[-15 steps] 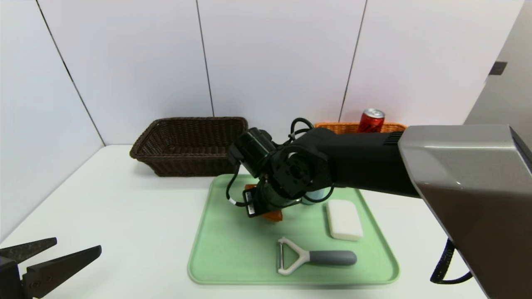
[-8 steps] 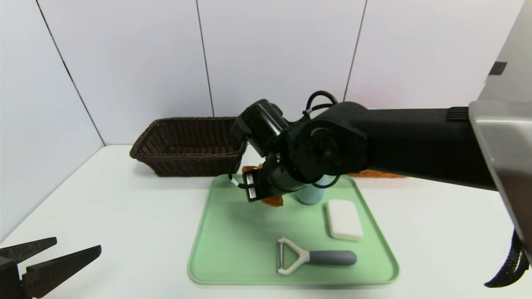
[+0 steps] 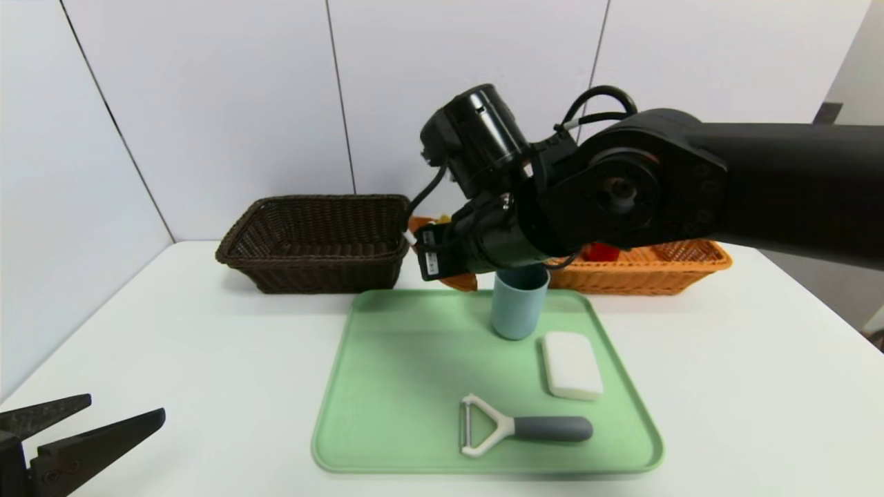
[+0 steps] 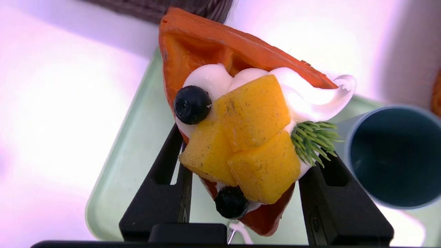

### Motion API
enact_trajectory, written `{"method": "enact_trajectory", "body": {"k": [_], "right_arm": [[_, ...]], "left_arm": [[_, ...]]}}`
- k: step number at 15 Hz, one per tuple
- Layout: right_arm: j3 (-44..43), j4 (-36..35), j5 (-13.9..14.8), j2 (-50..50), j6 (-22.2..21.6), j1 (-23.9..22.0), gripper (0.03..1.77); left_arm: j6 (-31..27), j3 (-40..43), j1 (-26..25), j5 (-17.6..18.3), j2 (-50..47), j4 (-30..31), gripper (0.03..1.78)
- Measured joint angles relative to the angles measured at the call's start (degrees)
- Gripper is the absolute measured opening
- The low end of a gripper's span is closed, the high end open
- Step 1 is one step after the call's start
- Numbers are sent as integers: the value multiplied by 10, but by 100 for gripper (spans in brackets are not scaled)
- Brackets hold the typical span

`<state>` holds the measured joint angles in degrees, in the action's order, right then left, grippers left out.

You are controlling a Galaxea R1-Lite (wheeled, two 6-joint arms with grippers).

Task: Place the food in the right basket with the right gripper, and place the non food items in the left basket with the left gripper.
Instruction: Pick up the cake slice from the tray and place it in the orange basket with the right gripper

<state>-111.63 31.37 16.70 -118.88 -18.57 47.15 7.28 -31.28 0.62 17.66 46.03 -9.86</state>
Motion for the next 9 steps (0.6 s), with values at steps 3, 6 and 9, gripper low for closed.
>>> {"method": "enact_trajectory", "body": {"k": [3,6,9], "right_arm": [[0,-6,4,16,2,-26,84],[0,-7,5,26,2,-62,85],[0,-6,4,30,2,-103,84]], "left_arm": [[0,0,0,0,-6,-1,169],[0,0,0,-1,-10,-1,169],[0,0,0,0,-12,0,169]]}}
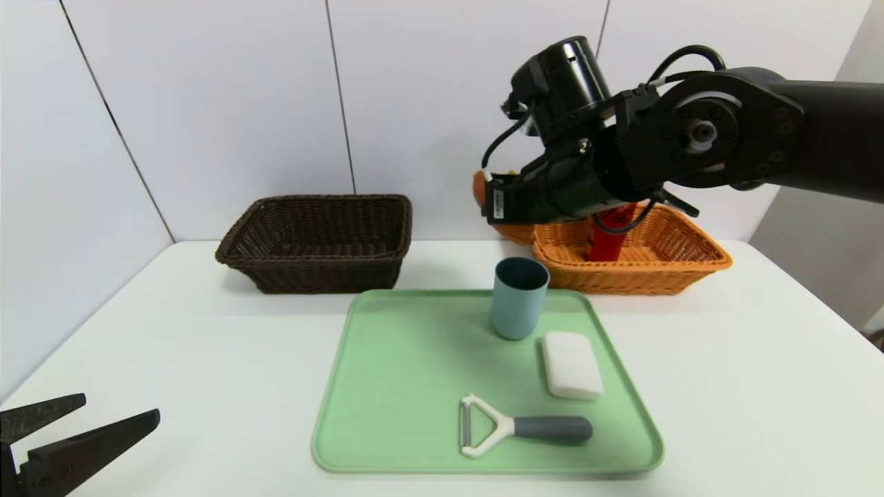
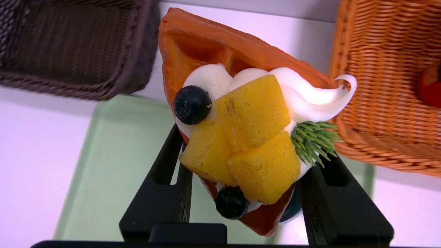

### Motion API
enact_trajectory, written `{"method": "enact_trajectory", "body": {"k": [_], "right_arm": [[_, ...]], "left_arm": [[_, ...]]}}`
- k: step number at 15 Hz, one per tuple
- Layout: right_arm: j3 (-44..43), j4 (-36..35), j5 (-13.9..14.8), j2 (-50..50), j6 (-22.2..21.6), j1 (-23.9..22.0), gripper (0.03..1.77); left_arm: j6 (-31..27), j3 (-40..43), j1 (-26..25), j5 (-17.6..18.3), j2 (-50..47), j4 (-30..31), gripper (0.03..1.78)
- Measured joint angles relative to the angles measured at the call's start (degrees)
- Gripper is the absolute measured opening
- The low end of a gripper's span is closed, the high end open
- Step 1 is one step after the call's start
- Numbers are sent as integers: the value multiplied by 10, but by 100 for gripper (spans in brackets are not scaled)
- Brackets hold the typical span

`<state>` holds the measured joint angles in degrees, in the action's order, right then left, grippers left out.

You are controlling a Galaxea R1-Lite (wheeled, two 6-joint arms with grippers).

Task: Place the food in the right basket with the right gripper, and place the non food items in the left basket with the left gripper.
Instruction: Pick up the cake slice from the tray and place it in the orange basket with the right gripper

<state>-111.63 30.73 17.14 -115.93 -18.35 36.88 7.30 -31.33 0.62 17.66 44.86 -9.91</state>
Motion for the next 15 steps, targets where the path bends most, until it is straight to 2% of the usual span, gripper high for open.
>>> {"method": "enact_trajectory", "body": {"k": [8,15], "right_arm": [[0,-6,1,-24,13,-101,85],[1,-13,-5,-28,17,-147,84]], "left_arm": [[1,2,0,-1,-7,-2,169],[1,7,0,0,-13,-2,169]]}}
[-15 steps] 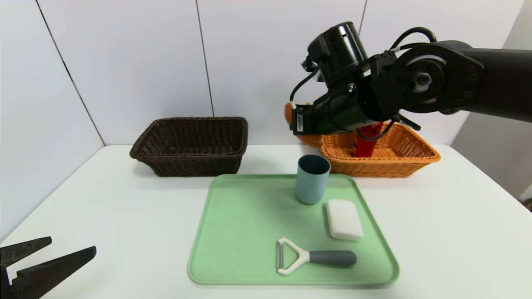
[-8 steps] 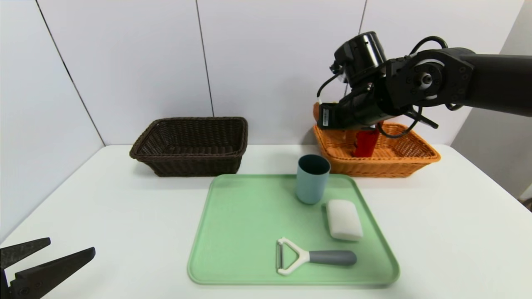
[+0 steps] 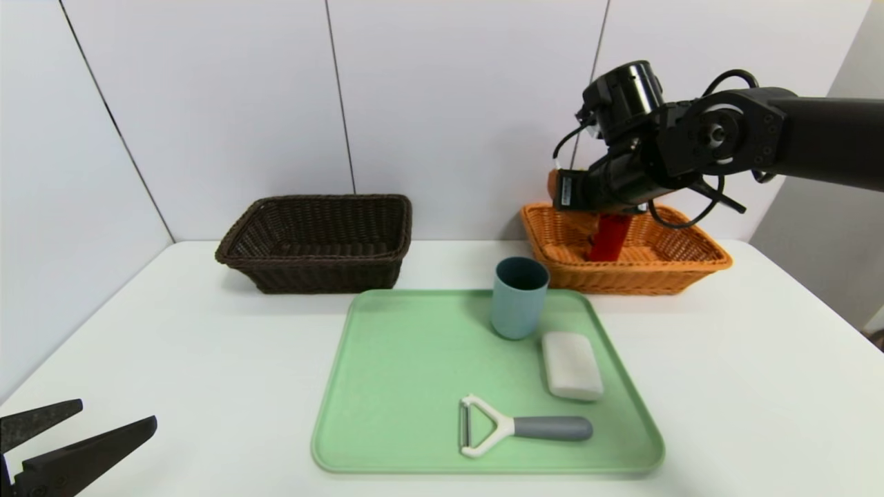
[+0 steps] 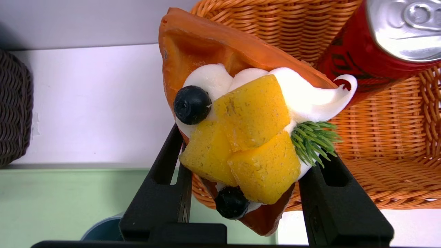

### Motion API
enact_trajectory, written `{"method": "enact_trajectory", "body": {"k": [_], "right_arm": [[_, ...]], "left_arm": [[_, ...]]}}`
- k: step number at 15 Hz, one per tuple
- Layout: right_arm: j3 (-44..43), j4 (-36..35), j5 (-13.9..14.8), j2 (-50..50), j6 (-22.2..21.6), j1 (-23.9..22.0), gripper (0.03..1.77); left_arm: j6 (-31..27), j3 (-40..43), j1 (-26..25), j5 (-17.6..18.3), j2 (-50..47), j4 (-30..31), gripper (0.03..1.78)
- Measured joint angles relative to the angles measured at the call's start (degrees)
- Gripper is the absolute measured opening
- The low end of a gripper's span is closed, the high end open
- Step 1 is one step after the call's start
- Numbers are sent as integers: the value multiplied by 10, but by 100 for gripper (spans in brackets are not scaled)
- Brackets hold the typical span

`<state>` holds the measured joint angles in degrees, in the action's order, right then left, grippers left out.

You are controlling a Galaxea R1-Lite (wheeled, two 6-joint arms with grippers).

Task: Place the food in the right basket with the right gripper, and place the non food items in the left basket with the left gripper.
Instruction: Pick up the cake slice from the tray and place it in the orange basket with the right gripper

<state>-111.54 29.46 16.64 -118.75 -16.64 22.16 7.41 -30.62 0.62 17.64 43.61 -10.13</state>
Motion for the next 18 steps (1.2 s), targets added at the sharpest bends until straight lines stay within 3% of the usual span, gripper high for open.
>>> {"method": "enact_trajectory", "body": {"k": [5,11,18], "right_arm": [[0,2,-17,43,-1,-33,84],[1,4,-23,94,14,-109,84],[58,-2,-52,101,20,-191,84]], "left_arm": [[0,0,0,0,0,0,169],[0,4,0,1,-2,0,169],[0,3,0,0,-8,0,169]]}}
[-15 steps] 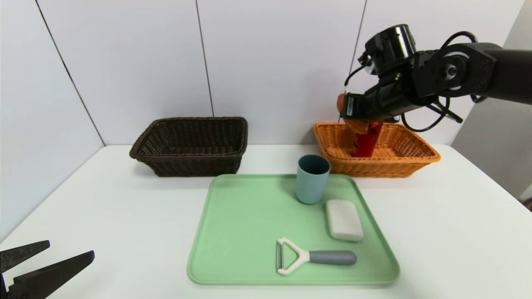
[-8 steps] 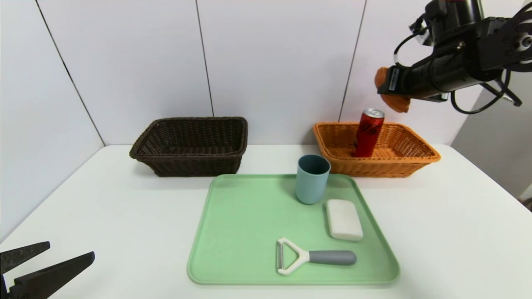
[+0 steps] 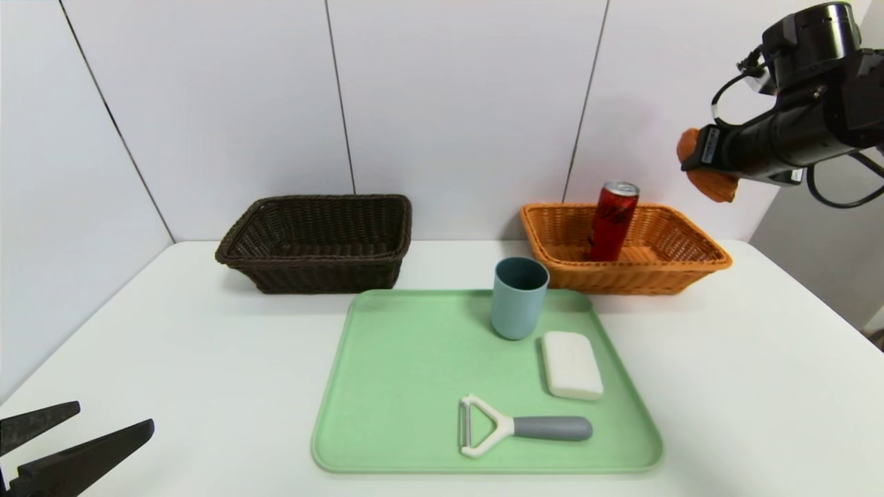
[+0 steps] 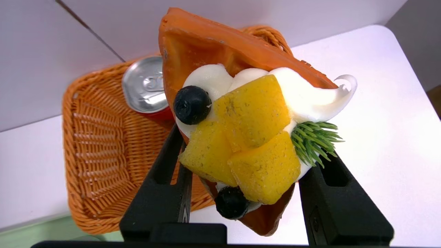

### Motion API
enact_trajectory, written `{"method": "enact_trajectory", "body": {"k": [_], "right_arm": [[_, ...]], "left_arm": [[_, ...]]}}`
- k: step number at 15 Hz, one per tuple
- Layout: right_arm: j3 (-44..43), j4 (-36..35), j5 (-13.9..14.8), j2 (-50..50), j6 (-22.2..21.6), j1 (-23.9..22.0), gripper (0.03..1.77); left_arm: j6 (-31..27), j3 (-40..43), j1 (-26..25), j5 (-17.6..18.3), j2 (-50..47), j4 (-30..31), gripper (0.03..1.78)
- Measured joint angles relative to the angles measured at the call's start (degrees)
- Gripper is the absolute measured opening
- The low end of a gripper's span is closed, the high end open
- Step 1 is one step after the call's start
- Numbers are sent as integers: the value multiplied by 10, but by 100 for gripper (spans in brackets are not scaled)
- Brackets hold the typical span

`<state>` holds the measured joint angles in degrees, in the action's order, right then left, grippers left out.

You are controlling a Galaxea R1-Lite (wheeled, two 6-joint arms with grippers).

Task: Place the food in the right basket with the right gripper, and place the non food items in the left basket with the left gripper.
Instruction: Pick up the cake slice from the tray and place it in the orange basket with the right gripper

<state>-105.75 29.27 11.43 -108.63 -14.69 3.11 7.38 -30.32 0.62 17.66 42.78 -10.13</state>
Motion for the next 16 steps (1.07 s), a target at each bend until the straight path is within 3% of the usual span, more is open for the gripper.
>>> {"method": "enact_trajectory", "body": {"k": [16], "right_arm": [[-38,-18,-7,-122,21,-33,84]], "left_arm": [[0,2,0,-2,-17,-15,169]]}}
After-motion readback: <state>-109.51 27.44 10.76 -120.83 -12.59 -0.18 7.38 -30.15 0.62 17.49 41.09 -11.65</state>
